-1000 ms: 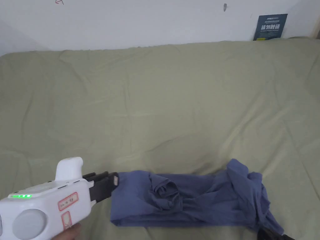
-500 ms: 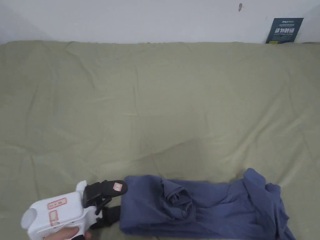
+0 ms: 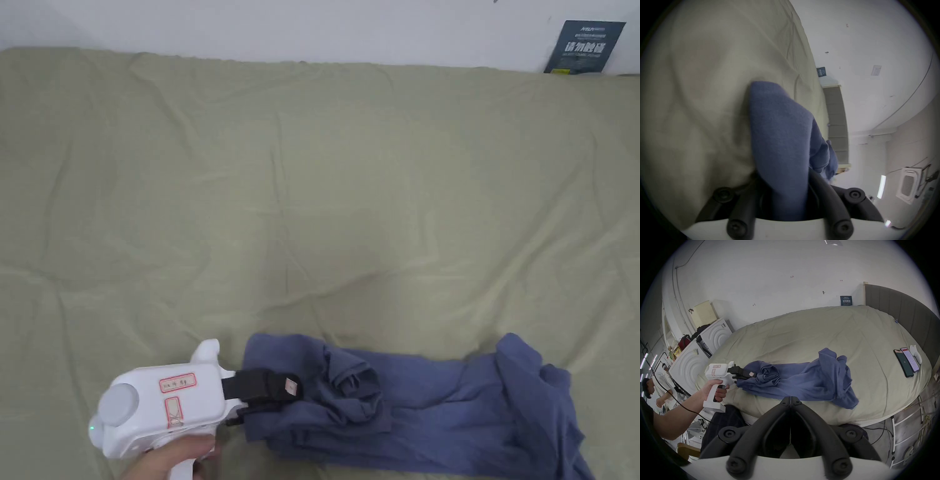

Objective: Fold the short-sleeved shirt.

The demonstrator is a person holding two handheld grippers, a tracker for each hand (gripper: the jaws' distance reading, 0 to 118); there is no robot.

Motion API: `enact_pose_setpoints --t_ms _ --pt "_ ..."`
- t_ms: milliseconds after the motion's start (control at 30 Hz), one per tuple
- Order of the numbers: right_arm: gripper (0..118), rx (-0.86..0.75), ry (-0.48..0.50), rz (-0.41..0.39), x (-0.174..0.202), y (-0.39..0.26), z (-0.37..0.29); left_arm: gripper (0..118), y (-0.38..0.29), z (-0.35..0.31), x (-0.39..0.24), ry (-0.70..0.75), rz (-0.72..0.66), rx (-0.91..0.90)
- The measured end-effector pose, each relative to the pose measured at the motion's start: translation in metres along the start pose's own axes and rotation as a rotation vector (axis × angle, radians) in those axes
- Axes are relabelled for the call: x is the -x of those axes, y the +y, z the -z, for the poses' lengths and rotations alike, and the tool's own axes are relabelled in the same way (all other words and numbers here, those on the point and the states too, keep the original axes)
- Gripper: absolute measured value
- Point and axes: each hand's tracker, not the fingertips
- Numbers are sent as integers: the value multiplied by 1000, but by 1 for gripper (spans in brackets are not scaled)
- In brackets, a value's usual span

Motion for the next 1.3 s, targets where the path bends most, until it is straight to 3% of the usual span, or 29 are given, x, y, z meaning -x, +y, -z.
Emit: enact_pose_setpoints --t_ms 267,400,600,700,767,800,833,867,900,967,1033,1100,1200,1233,1267,1300 --pt "0 -41 28 -39 3 -4 -13 7 1 -92 -49 420 219 -159" --pt "0 -50 41 -48 3 -10 -17 7 -16 -88 -89 456 272 -178" --pt "0 -86 45 -21 -7 -18 -30 7 -57 15 -168 490 515 -122" --pt "0 -106 18 -19 -14 -24 -40 8 -79 85 -190 458 541 -29" --pt "0 -117 3 -3 -20 -28 -46 12 -96 133 -190 537 653 47" --pt "0 -123 -6 5 -23 -29 -49 16 -101 151 -182 615 713 66" --pt "0 -132 -15 13 -27 -29 -52 28 -106 165 -174 658 710 67" --pt "0 -139 -17 22 -30 -30 -56 47 -106 159 -167 612 685 52" --pt "0 -146 -18 28 -33 -30 -60 55 -107 150 -173 564 653 12" --pt "0 -160 -23 33 -38 -31 -65 82 -101 124 -187 476 582 29" --pt "0 -161 -21 43 -44 -31 -65 116 -103 85 -202 334 614 -26" --pt "0 -160 -18 45 -49 -33 -60 116 -96 42 -221 210 659 -115" --pt "0 -150 -16 58 -53 -33 -53 115 -82 -1 -219 274 644 -268" --pt "0 -152 -8 73 -54 -33 -51 109 -74 -9 -213 288 640 -323" --pt "0 -153 -2 83 -55 -34 -50 89 -64 -11 -201 316 570 -305" --pt "0 -152 1 87 -54 -34 -49 48 -57 -10 -192 306 491 -297"
